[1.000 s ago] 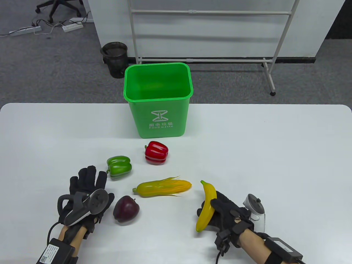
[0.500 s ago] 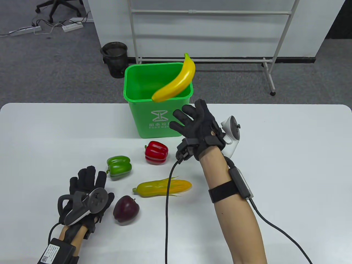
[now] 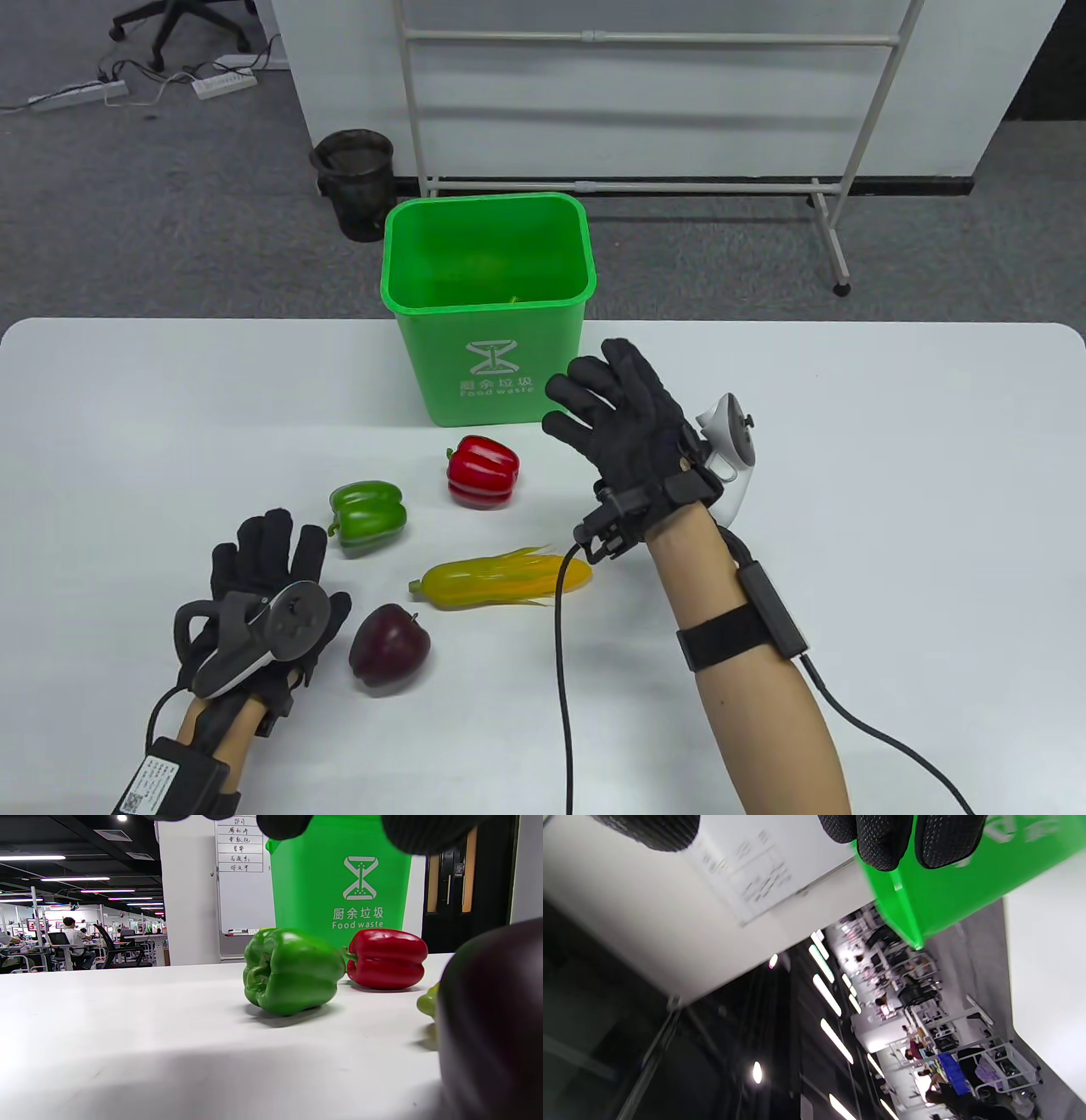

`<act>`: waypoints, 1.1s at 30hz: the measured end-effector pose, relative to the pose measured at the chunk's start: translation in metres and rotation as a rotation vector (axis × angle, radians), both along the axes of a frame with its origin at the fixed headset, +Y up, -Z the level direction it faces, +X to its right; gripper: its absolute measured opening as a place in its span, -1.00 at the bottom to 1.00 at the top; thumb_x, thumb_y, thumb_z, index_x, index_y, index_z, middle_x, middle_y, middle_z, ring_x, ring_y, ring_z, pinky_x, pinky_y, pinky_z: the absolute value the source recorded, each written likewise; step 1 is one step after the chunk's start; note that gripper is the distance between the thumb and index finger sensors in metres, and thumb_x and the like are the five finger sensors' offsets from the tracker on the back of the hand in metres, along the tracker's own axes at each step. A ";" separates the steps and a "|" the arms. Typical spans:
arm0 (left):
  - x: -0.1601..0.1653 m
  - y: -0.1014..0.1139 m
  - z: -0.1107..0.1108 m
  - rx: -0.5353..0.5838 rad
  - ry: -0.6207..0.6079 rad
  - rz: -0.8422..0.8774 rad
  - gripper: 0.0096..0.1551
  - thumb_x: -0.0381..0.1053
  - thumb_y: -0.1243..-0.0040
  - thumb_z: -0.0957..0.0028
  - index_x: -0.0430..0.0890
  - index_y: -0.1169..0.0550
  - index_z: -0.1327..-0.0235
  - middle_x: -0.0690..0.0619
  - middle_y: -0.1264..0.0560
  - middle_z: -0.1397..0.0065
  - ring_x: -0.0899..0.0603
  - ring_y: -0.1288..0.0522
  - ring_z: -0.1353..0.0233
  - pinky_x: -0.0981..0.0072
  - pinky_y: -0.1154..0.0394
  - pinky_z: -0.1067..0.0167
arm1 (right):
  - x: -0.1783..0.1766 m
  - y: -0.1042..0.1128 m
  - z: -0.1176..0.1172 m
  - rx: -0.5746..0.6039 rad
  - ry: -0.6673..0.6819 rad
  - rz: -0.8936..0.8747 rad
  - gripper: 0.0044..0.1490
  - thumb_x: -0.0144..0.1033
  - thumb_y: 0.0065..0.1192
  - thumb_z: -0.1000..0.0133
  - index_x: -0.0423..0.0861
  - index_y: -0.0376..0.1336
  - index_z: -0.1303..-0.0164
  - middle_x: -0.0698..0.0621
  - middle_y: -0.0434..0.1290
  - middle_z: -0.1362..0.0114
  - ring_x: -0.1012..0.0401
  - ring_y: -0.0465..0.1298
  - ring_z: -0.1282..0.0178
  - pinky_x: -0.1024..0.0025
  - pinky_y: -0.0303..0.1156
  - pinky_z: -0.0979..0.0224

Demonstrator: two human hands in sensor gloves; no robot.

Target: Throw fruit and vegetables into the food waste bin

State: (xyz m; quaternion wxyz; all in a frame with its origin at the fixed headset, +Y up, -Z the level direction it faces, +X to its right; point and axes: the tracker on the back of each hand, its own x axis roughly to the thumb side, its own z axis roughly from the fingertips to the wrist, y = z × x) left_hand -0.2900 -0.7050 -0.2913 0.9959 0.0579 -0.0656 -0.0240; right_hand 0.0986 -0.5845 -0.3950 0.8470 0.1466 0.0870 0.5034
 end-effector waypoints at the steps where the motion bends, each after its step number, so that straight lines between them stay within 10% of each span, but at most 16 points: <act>1: -0.001 0.000 0.000 0.002 0.002 0.003 0.01 0.36 -0.02 0.12 -0.10 -0.11 -0.53 -0.37 0.13 -0.65 -0.56 0.02 -0.62 -0.56 0.01 -0.41 | 0.003 0.010 0.006 0.061 -0.001 0.039 0.09 0.16 -0.01 -0.10 -0.12 -0.32 -0.62 -0.27 -0.12 -0.67 -0.31 0.16 -0.66 -0.34 0.18 -0.53; 7: -0.003 0.002 0.000 0.011 0.000 0.006 0.01 0.36 -0.02 0.12 -0.10 -0.11 -0.53 -0.37 0.13 -0.65 -0.56 0.03 -0.62 -0.56 0.01 -0.41 | 0.023 0.047 0.078 0.616 -0.263 0.512 -0.10 0.01 0.15 -0.02 -0.08 0.07 -0.56 -0.19 0.15 -0.64 -0.26 0.33 -0.59 -0.34 0.24 -0.51; 13: -0.002 0.001 0.000 0.010 -0.006 0.003 0.01 0.36 -0.02 0.12 -0.10 -0.11 -0.53 -0.37 0.13 -0.65 -0.56 0.02 -0.61 -0.56 0.01 -0.41 | 0.023 -0.010 0.116 0.930 -0.392 1.290 -0.06 0.04 0.21 0.02 0.07 0.06 -0.60 -0.09 0.08 -0.72 -0.19 0.14 -0.76 -0.47 -0.02 -0.62; 21: 0.000 -0.001 0.001 0.002 -0.010 -0.004 0.01 0.36 -0.02 0.12 -0.10 -0.11 -0.52 -0.37 0.12 -0.65 -0.56 0.02 -0.61 -0.56 0.01 -0.41 | 0.054 -0.075 0.100 0.764 -0.346 1.703 -0.02 0.06 0.25 0.04 0.18 0.00 -0.62 -0.04 -0.03 -0.77 -0.16 0.01 -0.82 -0.51 -0.20 -0.66; 33: 0.023 0.006 0.011 0.042 -0.174 0.154 0.03 0.34 -0.03 0.11 -0.13 -0.04 -0.52 -0.39 0.07 -0.64 -0.55 -0.06 -0.60 -0.53 -0.06 -0.41 | 0.088 -0.101 0.084 0.478 -0.364 1.775 -0.02 0.07 0.22 0.03 0.16 -0.02 -0.63 -0.07 -0.05 -0.76 -0.18 0.02 -0.81 -0.50 -0.18 -0.65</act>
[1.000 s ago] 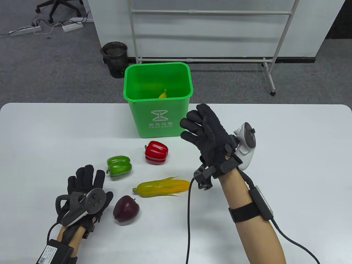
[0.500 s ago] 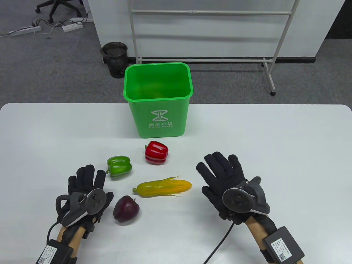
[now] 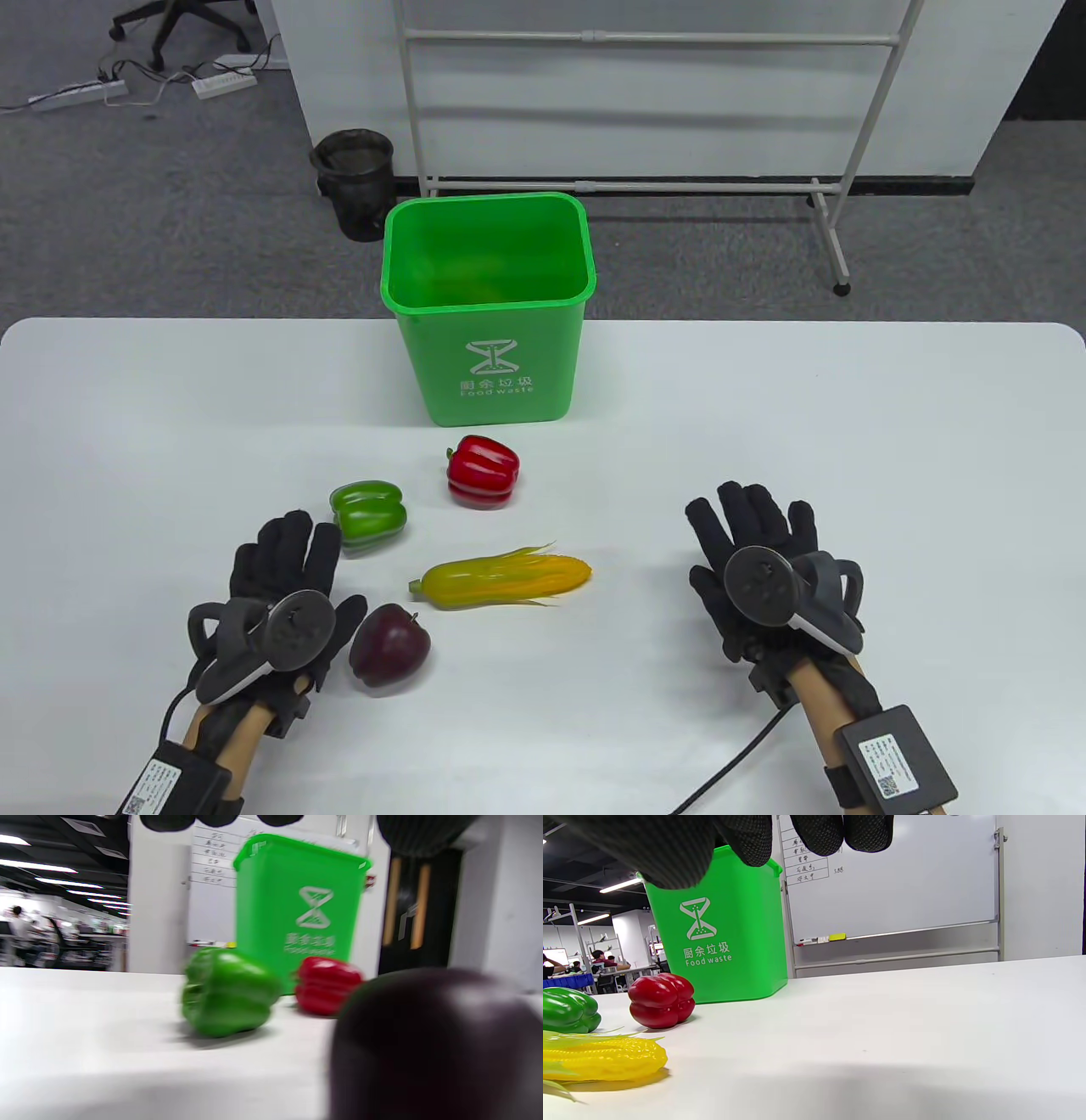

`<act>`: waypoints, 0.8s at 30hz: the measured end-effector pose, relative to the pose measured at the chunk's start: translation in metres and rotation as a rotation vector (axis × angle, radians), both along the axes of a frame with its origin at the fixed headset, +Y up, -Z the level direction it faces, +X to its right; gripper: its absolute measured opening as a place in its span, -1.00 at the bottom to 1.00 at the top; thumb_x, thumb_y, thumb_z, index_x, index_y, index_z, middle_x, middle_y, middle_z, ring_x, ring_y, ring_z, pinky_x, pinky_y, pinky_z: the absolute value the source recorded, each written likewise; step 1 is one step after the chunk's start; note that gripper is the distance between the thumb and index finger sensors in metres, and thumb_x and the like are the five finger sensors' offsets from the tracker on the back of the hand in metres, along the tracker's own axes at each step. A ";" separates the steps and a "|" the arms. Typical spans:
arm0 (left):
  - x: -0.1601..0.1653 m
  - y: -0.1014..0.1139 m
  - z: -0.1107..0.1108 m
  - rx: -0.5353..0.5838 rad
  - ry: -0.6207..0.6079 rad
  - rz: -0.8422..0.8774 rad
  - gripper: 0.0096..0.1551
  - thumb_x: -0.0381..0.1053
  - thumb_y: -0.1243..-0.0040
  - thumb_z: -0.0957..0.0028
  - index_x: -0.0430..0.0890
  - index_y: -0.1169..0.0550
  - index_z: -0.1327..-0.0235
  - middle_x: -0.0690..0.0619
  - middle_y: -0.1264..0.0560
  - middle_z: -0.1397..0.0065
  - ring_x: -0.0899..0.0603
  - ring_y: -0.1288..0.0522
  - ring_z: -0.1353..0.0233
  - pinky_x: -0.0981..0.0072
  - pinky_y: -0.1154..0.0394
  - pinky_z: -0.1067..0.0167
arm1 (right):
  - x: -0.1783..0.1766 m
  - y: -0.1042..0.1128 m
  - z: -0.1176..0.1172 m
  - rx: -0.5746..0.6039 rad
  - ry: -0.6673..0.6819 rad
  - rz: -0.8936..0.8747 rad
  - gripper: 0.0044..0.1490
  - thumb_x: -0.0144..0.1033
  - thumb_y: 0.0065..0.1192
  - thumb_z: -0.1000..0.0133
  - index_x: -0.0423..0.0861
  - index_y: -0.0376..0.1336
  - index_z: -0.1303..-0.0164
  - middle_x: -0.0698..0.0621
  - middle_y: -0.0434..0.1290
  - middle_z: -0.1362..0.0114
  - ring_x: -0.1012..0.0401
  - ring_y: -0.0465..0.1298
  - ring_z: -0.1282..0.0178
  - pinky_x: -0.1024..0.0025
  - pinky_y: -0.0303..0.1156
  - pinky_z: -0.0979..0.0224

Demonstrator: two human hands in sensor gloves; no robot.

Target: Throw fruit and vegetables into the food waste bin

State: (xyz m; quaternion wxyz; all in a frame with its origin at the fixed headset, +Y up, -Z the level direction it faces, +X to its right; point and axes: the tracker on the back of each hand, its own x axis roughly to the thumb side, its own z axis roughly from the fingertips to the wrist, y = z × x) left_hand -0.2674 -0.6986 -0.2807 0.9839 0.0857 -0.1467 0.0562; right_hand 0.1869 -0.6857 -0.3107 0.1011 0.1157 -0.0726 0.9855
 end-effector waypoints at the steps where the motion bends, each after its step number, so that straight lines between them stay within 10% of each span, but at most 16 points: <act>1: 0.009 0.000 0.003 -0.021 -0.062 0.024 0.02 0.34 -0.04 0.12 -0.12 -0.06 -0.52 -0.40 0.05 -0.64 -0.55 -0.10 -0.59 -0.52 -0.10 -0.41 | 0.000 -0.001 0.000 -0.005 0.000 -0.001 -0.02 0.07 0.22 0.03 0.15 -0.01 -0.63 -0.08 -0.05 -0.76 -0.18 0.03 -0.81 -0.50 -0.17 -0.65; 7: 0.049 -0.029 0.007 -0.243 -0.096 -0.103 0.15 0.45 -0.18 0.22 0.00 -0.03 -0.53 -0.46 0.03 -0.63 -0.72 -0.21 -0.51 -0.62 -0.23 -0.34 | -0.002 -0.005 -0.001 -0.012 0.002 0.012 -0.03 0.08 0.21 0.03 0.14 0.00 -0.62 -0.09 -0.03 -0.75 -0.19 0.06 -0.79 -0.50 -0.13 -0.64; 16: 0.053 -0.049 0.002 -0.215 -0.095 -0.164 0.05 0.21 -0.50 0.29 -0.04 -0.24 -0.41 -0.44 -0.14 -0.56 -0.61 -0.46 -0.37 -0.47 -0.50 -0.21 | -0.004 -0.008 0.000 -0.016 0.016 0.013 -0.04 0.08 0.20 0.03 0.11 0.03 -0.61 -0.09 -0.02 -0.75 -0.19 0.08 -0.78 -0.49 -0.10 -0.63; 20: 0.041 -0.024 0.002 -0.236 -0.169 0.302 0.02 0.27 -0.44 0.25 -0.08 -0.25 -0.40 -0.46 -0.18 -0.53 -0.58 -0.51 -0.33 -0.41 -0.56 -0.18 | -0.003 -0.008 -0.001 -0.016 0.020 -0.003 -0.04 0.08 0.20 0.03 0.11 0.03 -0.61 -0.10 -0.02 -0.75 -0.19 0.08 -0.78 -0.49 -0.10 -0.63; 24: 0.032 -0.040 -0.005 -0.496 -0.205 0.916 0.04 0.37 -0.24 0.13 -0.20 -0.18 -0.41 -0.51 -0.18 -0.49 -0.56 -0.58 -0.25 -0.33 -0.63 -0.10 | -0.003 -0.009 -0.002 -0.024 0.023 -0.013 -0.04 0.08 0.20 0.03 0.10 0.03 -0.61 -0.09 -0.02 -0.74 -0.19 0.08 -0.78 -0.49 -0.09 -0.62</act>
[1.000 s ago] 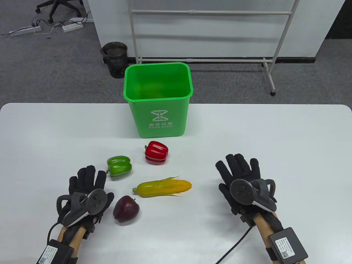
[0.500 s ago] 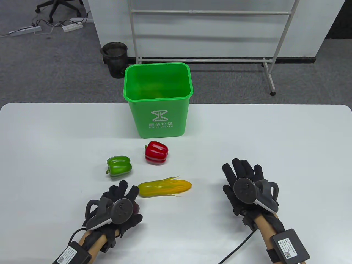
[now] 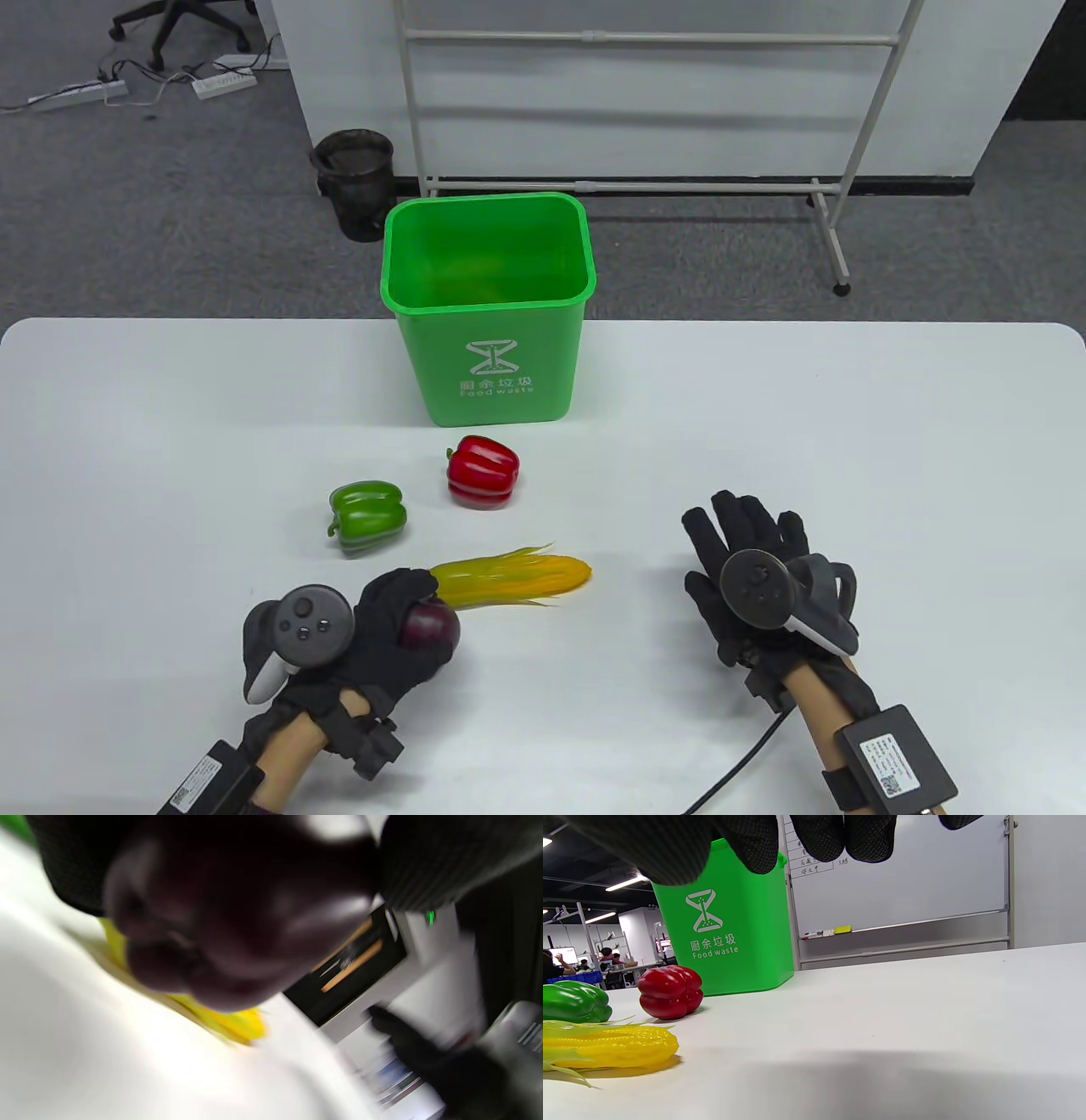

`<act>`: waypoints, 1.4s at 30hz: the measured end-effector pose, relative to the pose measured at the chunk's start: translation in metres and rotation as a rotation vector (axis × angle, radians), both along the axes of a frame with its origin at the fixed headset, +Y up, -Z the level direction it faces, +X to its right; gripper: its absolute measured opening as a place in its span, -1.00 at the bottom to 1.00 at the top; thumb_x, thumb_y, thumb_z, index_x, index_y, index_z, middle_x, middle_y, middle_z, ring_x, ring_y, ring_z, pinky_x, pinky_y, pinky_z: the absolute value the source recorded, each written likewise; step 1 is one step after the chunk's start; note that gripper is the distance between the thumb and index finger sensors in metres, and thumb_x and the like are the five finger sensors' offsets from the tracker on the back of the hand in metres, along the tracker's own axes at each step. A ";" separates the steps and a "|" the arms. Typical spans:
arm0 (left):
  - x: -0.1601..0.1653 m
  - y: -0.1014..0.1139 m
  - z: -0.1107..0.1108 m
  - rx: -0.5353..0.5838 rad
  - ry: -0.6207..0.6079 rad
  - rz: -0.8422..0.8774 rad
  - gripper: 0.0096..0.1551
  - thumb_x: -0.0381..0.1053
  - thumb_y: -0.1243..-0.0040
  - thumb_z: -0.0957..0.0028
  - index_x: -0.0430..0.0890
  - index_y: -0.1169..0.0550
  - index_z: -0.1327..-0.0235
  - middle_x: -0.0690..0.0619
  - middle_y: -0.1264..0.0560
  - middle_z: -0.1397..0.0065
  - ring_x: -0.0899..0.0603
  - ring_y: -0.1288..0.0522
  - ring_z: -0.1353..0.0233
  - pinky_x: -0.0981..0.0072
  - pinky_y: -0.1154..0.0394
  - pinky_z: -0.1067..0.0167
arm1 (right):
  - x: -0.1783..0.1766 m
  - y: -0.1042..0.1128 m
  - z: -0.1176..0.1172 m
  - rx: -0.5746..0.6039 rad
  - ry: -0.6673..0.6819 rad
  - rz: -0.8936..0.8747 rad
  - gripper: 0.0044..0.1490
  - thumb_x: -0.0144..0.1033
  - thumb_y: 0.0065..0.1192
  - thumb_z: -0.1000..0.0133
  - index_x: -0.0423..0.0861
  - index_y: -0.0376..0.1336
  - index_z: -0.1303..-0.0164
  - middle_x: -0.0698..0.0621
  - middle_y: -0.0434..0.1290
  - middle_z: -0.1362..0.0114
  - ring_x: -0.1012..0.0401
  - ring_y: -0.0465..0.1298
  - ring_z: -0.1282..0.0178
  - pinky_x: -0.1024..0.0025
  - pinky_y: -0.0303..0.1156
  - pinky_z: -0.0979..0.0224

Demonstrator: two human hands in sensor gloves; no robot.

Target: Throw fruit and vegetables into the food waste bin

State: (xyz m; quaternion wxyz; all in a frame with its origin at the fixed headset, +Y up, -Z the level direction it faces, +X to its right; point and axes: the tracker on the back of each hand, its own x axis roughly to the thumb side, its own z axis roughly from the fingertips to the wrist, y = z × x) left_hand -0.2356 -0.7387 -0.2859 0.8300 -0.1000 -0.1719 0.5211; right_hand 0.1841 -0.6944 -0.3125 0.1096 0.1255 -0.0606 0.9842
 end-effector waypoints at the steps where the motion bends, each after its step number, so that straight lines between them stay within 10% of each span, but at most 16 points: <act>1: 0.000 -0.008 -0.001 -0.076 -0.017 0.090 0.05 0.39 -0.20 0.10 -0.23 -0.16 -0.41 -0.57 -0.17 -0.47 -0.56 -0.59 -0.23 -0.32 -0.64 -0.09 | 0.000 0.000 0.000 0.000 0.001 -0.001 -0.04 0.08 0.20 0.03 0.09 0.04 -0.61 -0.10 -0.02 -0.74 -0.19 0.09 -0.78 -0.49 -0.09 -0.62; 13: 0.045 -0.071 0.012 -0.606 -0.257 0.570 0.08 0.46 0.02 -0.04 -0.31 -0.03 -0.42 -0.61 -0.15 -0.46 -0.52 -0.61 -0.25 -0.21 -0.69 -0.13 | -0.007 -0.003 0.004 -0.003 0.050 0.000 -0.06 0.09 0.19 0.03 0.08 0.06 -0.60 -0.10 0.01 -0.73 -0.19 0.11 -0.76 -0.47 -0.05 -0.61; 15: 0.053 -0.039 -0.005 -0.563 -0.267 0.705 0.06 0.47 0.05 -0.09 -0.32 -0.03 -0.42 -0.61 -0.12 -0.46 -0.51 -0.59 -0.28 -0.19 -0.68 -0.17 | -0.007 -0.001 0.005 0.004 0.055 -0.011 -0.06 0.09 0.19 0.03 0.08 0.06 -0.59 -0.12 0.01 -0.73 -0.19 0.11 -0.76 -0.47 -0.04 -0.61; 19: 0.068 0.122 -0.106 -0.241 -0.133 0.889 0.18 0.50 0.21 -0.08 -0.33 0.30 -0.38 -0.62 0.07 -0.50 -0.56 -0.42 -0.43 -0.27 -0.54 -0.32 | -0.005 0.003 0.005 0.018 0.051 -0.054 -0.06 0.08 0.19 0.03 0.08 0.06 -0.59 -0.12 0.01 -0.73 -0.20 0.12 -0.76 -0.47 -0.03 -0.60; 21: 0.063 0.162 -0.140 -0.233 0.025 0.862 0.33 0.57 0.28 0.08 -0.34 0.47 -0.27 -0.62 0.29 -0.49 -0.71 -0.19 -0.49 -0.49 -0.34 -0.32 | -0.005 0.001 0.006 0.008 0.045 -0.048 -0.06 0.09 0.18 0.03 0.08 0.05 -0.60 -0.11 0.01 -0.73 -0.20 0.12 -0.75 -0.47 -0.02 -0.60; 24: 0.040 0.156 -0.152 -0.202 0.179 0.921 0.31 0.57 0.32 -0.01 -0.38 0.48 -0.28 -0.65 0.32 -0.46 -0.73 -0.12 -0.49 -0.52 -0.28 -0.32 | -0.003 0.002 0.010 0.005 0.055 -0.058 -0.06 0.09 0.18 0.02 0.07 0.05 -0.60 -0.12 0.01 -0.73 -0.20 0.13 -0.75 -0.47 -0.01 -0.59; 33: 0.000 0.136 -0.125 -0.126 0.102 0.847 0.15 0.50 0.23 -0.08 -0.26 0.25 -0.48 -0.52 0.26 -0.57 -0.64 -0.03 -0.56 -0.50 -0.13 -0.41 | -0.008 0.003 0.012 0.001 0.074 -0.043 -0.06 0.10 0.17 0.02 0.07 0.05 -0.60 -0.12 0.01 -0.73 -0.20 0.13 -0.75 -0.46 0.00 -0.59; 42: -0.022 0.161 -0.107 0.321 0.204 0.028 -0.18 0.38 -0.05 0.00 -0.08 -0.40 -0.41 -0.35 -0.24 -0.58 -0.55 -0.33 -0.47 -0.45 -0.32 -0.31 | -0.011 0.003 0.013 -0.017 0.078 -0.039 -0.06 0.10 0.17 0.02 0.07 0.05 -0.60 -0.12 0.01 -0.73 -0.21 0.13 -0.75 -0.46 0.00 -0.59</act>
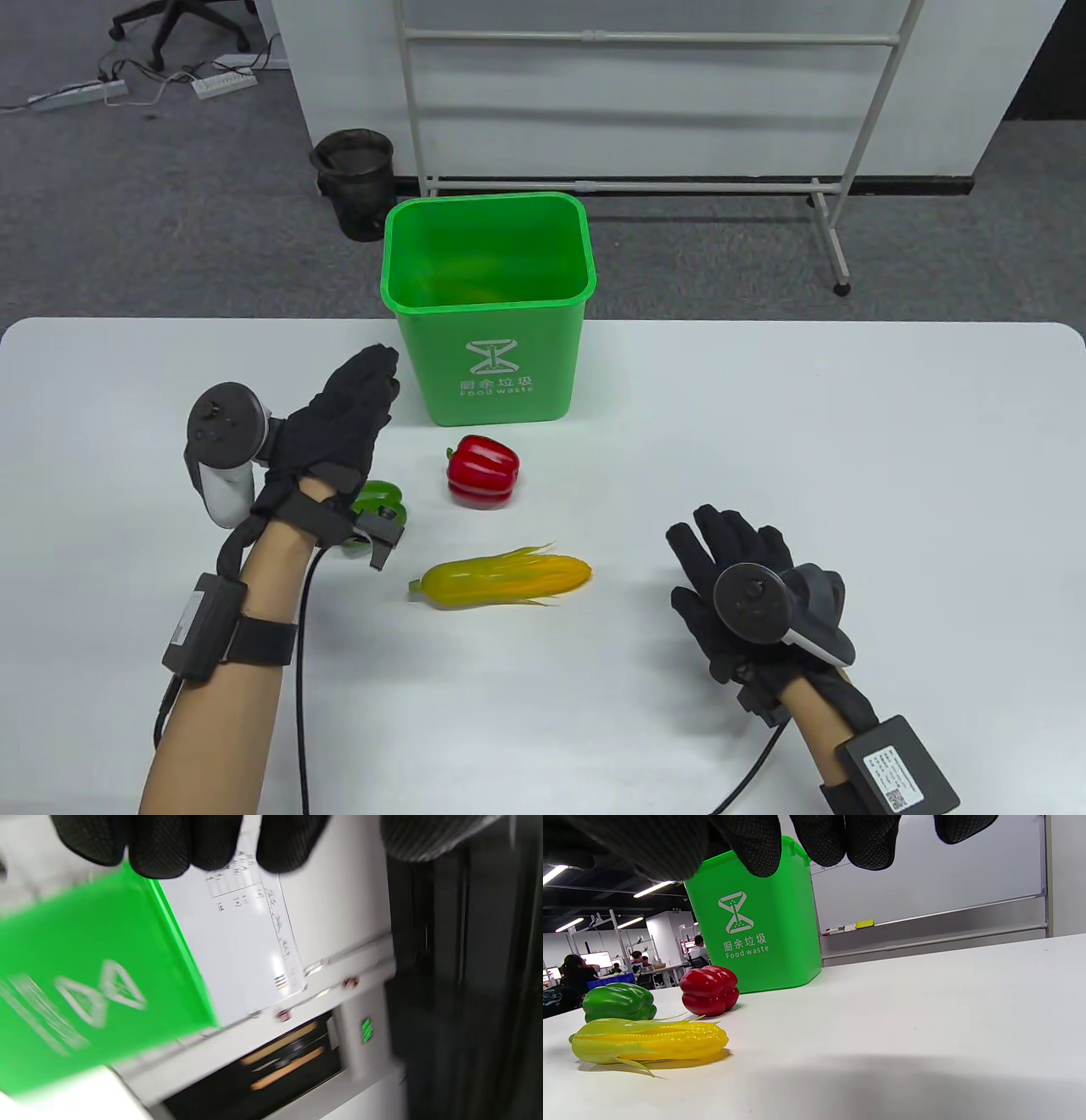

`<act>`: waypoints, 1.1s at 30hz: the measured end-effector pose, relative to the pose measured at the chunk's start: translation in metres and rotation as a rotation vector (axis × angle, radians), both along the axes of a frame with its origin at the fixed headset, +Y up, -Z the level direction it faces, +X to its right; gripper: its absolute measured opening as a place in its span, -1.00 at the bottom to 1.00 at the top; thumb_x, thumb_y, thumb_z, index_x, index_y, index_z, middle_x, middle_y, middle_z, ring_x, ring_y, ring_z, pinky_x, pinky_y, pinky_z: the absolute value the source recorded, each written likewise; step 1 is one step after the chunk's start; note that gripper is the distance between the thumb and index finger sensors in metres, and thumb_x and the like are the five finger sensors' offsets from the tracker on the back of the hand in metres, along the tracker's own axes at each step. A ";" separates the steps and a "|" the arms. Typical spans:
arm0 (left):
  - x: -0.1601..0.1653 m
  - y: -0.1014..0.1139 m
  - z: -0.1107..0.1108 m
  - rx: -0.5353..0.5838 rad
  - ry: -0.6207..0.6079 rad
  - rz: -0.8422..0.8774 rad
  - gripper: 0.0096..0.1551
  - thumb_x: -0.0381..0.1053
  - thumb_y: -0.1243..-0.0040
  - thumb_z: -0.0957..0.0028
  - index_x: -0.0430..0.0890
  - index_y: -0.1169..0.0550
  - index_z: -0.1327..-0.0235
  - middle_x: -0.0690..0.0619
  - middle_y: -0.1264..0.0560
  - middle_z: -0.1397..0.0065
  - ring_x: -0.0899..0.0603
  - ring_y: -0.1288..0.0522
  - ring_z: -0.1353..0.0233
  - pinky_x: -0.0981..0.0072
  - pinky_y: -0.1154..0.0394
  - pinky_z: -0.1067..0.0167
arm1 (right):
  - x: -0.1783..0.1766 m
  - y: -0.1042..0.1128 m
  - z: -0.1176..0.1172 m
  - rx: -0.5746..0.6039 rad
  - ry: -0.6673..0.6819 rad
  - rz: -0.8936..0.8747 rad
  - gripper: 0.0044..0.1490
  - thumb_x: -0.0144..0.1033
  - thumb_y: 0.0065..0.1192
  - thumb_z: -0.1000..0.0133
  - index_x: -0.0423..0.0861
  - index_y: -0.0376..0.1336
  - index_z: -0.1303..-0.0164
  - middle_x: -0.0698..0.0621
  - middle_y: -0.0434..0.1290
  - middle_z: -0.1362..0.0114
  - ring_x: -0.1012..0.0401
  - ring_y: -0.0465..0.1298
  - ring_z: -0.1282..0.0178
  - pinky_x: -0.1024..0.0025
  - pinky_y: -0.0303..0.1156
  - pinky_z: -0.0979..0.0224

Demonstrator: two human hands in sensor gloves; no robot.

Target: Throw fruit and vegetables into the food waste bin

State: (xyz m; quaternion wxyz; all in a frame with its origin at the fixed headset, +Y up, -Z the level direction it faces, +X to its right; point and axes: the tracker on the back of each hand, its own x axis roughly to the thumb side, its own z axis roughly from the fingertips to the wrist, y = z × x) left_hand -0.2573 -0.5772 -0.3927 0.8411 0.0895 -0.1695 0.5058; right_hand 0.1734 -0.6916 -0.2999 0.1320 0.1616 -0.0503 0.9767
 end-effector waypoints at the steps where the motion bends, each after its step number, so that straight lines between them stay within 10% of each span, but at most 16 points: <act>1: -0.001 -0.006 -0.001 0.018 0.016 -0.118 -0.20 0.37 -0.07 0.02 -0.07 -0.43 -0.39 -0.34 -0.25 -0.57 -0.55 -0.33 -0.47 -0.45 -0.32 -0.32 | 0.000 0.000 0.000 -0.005 0.002 -0.003 -0.06 0.10 0.17 0.02 0.07 0.05 -0.60 -0.12 0.01 -0.73 -0.20 0.13 -0.75 -0.46 0.00 -0.59; 10: 0.006 -0.116 -0.026 -0.118 -0.086 -0.951 0.08 0.32 -0.49 0.28 0.23 -0.17 -0.48 -0.17 0.07 -0.65 -0.59 0.07 -0.59 -0.59 0.01 -0.40 | 0.001 -0.002 -0.001 -0.033 0.006 -0.005 -0.06 0.10 0.18 0.02 0.07 0.05 -0.60 -0.13 0.02 -0.73 -0.20 0.13 -0.75 -0.46 0.00 -0.59; 15: 0.006 -0.157 -0.035 -0.197 -0.105 -1.123 0.18 0.24 -0.59 0.33 0.30 -0.09 -0.45 -0.18 0.05 -0.62 -0.63 0.09 -0.59 -0.62 0.01 -0.38 | 0.000 -0.003 -0.001 -0.038 0.011 0.004 -0.06 0.10 0.17 0.02 0.07 0.05 -0.60 -0.12 0.02 -0.73 -0.20 0.14 -0.75 -0.46 0.01 -0.59; 24: -0.017 -0.156 -0.032 -0.186 -0.018 -0.829 -0.07 0.06 -0.59 0.24 0.20 -0.30 -0.38 -0.33 -0.14 -0.60 -0.56 -0.30 -0.45 -0.47 -0.30 -0.32 | 0.001 -0.003 -0.001 -0.040 -0.002 -0.006 -0.07 0.09 0.17 0.02 0.06 0.07 -0.59 -0.13 0.03 -0.72 -0.21 0.15 -0.74 -0.45 0.02 -0.58; 33: -0.029 -0.151 0.020 -0.342 -0.123 -0.090 -0.14 0.29 -0.17 0.02 -0.01 -0.23 -0.51 -0.48 -0.21 -0.54 -0.57 -0.46 -0.34 -0.38 -0.47 -0.22 | -0.003 -0.005 -0.002 -0.045 0.010 0.011 -0.08 0.09 0.17 0.02 0.05 0.08 -0.59 -0.13 0.04 -0.72 -0.21 0.15 -0.73 -0.45 0.02 -0.58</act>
